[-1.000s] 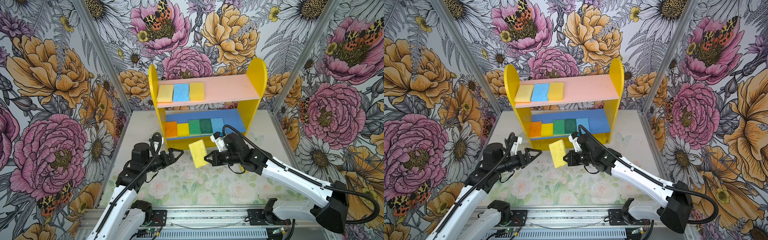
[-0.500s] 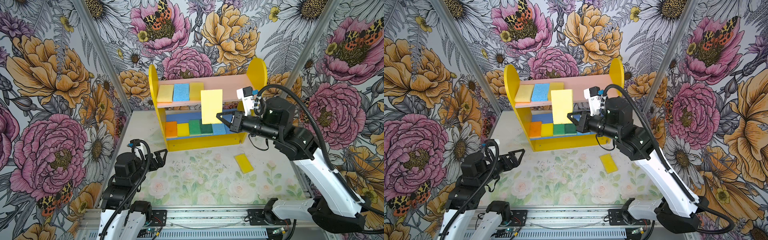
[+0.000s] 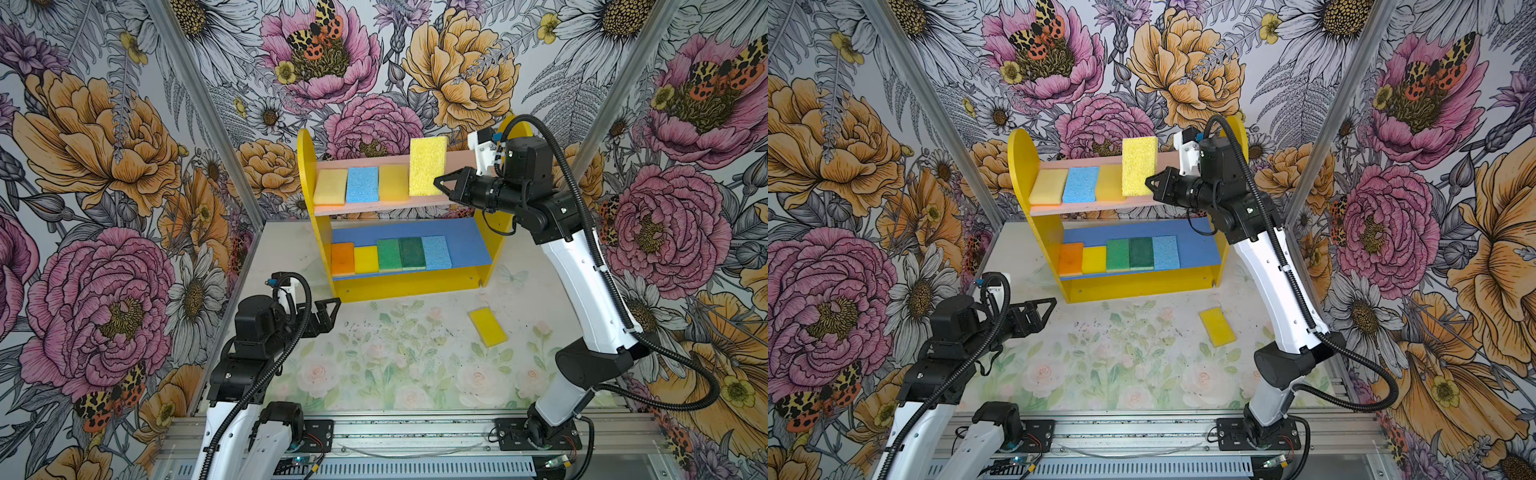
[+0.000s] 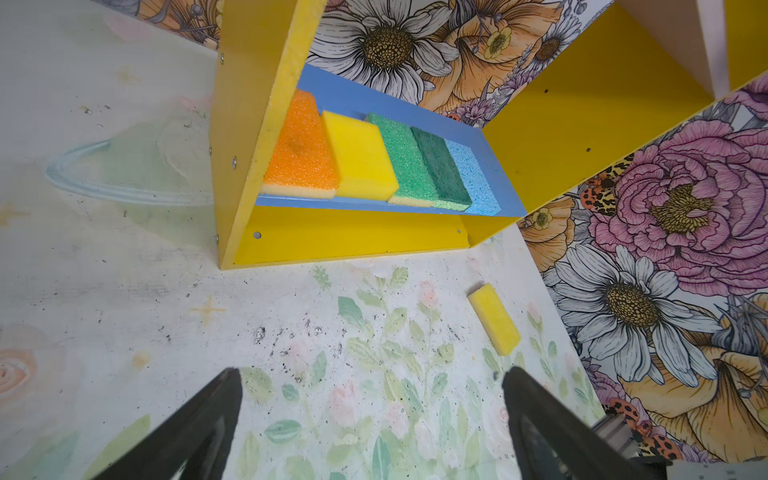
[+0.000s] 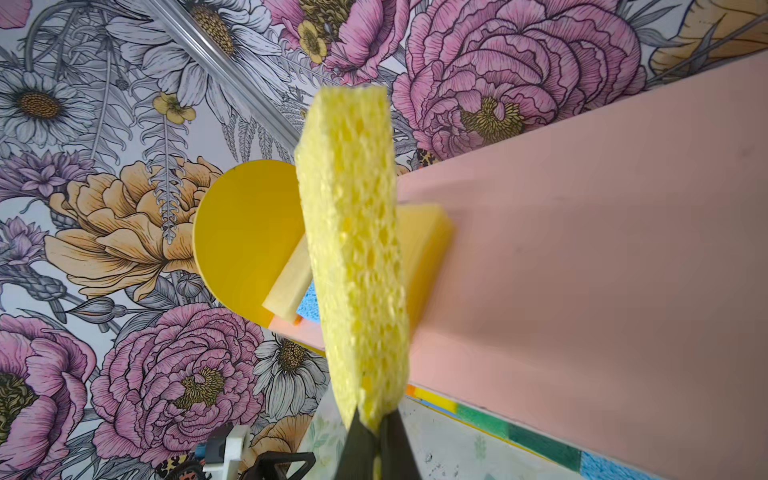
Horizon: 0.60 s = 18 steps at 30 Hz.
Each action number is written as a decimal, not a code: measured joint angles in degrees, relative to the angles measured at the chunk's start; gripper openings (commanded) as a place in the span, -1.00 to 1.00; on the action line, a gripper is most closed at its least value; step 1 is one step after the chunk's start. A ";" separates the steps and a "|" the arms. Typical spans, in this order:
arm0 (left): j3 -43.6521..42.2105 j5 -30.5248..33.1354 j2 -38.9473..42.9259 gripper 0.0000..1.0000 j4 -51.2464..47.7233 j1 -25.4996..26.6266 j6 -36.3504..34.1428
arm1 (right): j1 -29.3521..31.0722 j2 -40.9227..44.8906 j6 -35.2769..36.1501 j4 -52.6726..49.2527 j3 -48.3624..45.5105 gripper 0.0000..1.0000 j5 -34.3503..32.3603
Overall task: Place and organize the cleaning sponges onto the shelf
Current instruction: 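Carry the pale yellow sponge up to the pink board while the left gripper withdraws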
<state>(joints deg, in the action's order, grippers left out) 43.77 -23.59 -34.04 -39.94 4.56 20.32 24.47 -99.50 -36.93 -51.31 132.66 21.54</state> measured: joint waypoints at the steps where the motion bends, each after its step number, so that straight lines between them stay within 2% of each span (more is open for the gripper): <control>1: -0.09 -0.70 -0.83 0.98 0.22 -0.09 0.00 | -0.70 -0.37 -0.02 -0.37 0.09 -1.00 0.20; 8: -0.74 -3.56 -3.43 0.97 1.03 -0.46 -0.35 | -3.82 -1.46 -0.28 -1.79 1.57 -1.00 1.29; 18: -1.05 -4.55 -2.93 0.98 2.05 2.49 -0.37 | -3.65 -4.85 -1.14 -2.36 3.08 -1.00 2.56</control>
<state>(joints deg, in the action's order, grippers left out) 42.72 -28.14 -36.97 -37.89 7.05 19.94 20.82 -104.36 -38.06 -53.67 135.74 24.10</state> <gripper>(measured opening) 0.987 0.053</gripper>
